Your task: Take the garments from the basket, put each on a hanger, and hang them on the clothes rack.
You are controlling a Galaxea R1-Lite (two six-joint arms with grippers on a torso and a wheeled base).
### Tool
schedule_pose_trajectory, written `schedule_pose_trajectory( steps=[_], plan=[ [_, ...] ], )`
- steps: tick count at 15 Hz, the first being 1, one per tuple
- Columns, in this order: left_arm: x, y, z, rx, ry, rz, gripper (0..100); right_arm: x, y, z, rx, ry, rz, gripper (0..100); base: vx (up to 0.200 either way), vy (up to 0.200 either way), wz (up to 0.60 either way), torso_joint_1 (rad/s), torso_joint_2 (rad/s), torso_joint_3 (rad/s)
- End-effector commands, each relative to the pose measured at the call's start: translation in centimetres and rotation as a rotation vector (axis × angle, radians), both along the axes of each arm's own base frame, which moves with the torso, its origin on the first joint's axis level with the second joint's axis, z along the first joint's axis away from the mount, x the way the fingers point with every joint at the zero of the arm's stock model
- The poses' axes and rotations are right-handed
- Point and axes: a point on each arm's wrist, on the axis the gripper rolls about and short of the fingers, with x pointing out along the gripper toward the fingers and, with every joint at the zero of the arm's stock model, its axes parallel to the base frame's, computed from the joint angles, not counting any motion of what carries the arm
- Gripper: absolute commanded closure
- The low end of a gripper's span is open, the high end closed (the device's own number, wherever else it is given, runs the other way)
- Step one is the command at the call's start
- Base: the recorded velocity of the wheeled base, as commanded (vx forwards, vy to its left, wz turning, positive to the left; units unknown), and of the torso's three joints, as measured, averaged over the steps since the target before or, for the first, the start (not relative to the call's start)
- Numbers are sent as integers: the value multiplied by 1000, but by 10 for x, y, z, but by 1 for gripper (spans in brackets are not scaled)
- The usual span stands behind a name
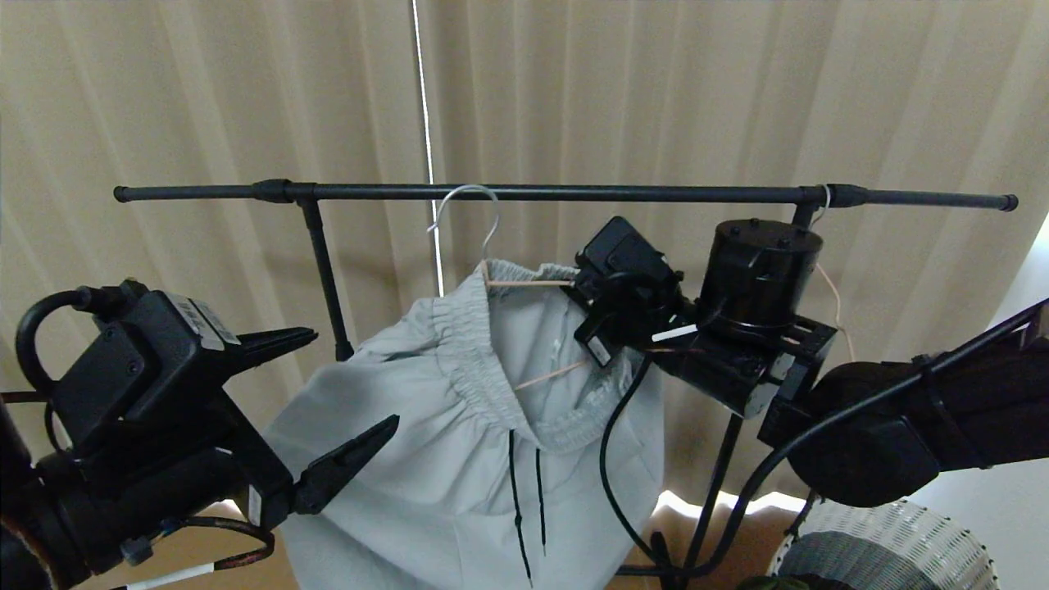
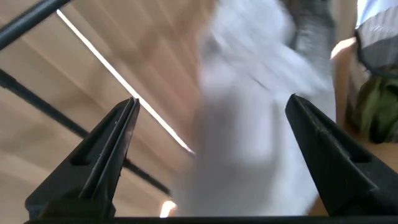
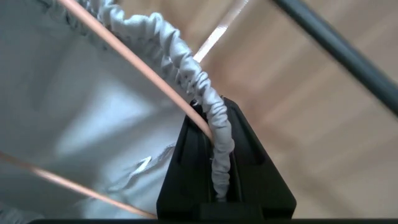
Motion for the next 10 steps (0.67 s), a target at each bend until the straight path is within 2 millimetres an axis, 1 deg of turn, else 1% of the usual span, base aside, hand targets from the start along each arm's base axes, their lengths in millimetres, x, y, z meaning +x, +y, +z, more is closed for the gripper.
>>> schedule_pose_trajectory(
  steps=[1, 3, 5, 6, 7, 9, 10],
  plan=[
    [-7, 5, 5, -27, -21, 4, 0, 4, -18, 18, 25, -34, -48, 100, 0, 0, 0, 0, 0, 0],
    [-7, 7, 4, -69, 7, 27, 0, 2, -31, 32, 39, -54, -77, 100, 0, 0, 0, 0, 0, 0],
    [-2, 16, -1, -79, 34, 95, 0, -1, -39, 42, 55, -75, -93, 100, 0, 0, 0, 0, 0, 0],
    [0, 25, -9, -64, 56, 151, 0, -4, -45, 50, 64, -92, -100, 100, 0, 0, 0, 0, 0, 0],
    [1, 30, -16, -53, 80, 180, 0, -6, -49, 55, 73, -103, -108, 100, 0, 0, 0, 0, 0, 0],
    [3, 34, -26, -37, 119, 210, 0, -11, -55, 64, 89, -124, -112, 100, 0, 0, 0, 0, 0, 0],
    [5, 34, -26, -35, 125, 216, 0, -12, -56, 65, 92, -128, -114, 100, 0, 0, 0, 0, 0, 0]
  ],
)
